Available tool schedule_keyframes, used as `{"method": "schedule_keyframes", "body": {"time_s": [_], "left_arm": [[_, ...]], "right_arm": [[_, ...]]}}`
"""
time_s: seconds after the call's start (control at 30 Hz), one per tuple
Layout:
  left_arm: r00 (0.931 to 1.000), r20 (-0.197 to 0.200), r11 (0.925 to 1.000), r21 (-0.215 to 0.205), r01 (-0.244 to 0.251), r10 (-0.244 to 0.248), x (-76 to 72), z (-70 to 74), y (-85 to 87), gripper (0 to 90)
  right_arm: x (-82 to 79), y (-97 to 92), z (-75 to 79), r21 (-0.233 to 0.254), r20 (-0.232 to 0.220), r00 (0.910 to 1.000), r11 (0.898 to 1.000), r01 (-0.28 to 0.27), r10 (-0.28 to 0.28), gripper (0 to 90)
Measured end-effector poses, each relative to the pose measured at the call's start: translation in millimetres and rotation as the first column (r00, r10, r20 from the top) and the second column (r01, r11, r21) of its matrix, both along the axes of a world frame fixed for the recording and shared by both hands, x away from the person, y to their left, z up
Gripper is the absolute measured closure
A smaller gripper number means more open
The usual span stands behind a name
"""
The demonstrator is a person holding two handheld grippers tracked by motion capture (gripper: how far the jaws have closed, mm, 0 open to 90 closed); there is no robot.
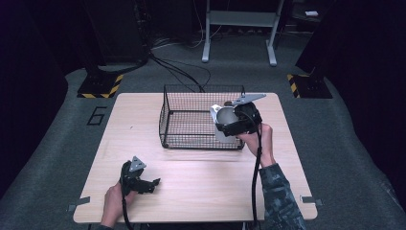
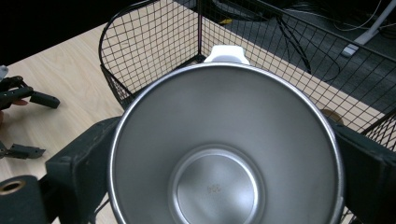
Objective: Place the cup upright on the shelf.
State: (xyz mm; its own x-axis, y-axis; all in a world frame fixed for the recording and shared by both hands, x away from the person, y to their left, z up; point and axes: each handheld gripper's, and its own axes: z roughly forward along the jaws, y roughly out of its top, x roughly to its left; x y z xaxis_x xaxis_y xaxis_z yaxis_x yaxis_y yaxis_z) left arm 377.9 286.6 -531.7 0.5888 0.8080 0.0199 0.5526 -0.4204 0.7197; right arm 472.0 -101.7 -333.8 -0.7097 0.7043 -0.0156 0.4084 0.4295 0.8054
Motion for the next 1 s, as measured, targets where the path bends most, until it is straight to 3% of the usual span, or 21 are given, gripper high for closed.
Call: {"method": "schedule_keyframes", "body": {"time_s": [0.53, 1.0], "left_arm": [[1.0, -0.004, 1.0, -0.002, 0.0, 0.0, -0.3, 0.0, -0.1, 0.1], [1.0, -0.009, 1.0, 0.0, 0.005, -0.005, -0.4, 0.3, 0.1, 0.1]], "right_arm": [[31.5, 13.2, 6.6, 0.002, -0.015, 0.9998, 1.0, 0.011, -0.011, 5.6], [61.4, 25.1, -5.1, 0.012, -0.059, 0.997, 0.999, 0.051, -0.05, 5.6]]}}
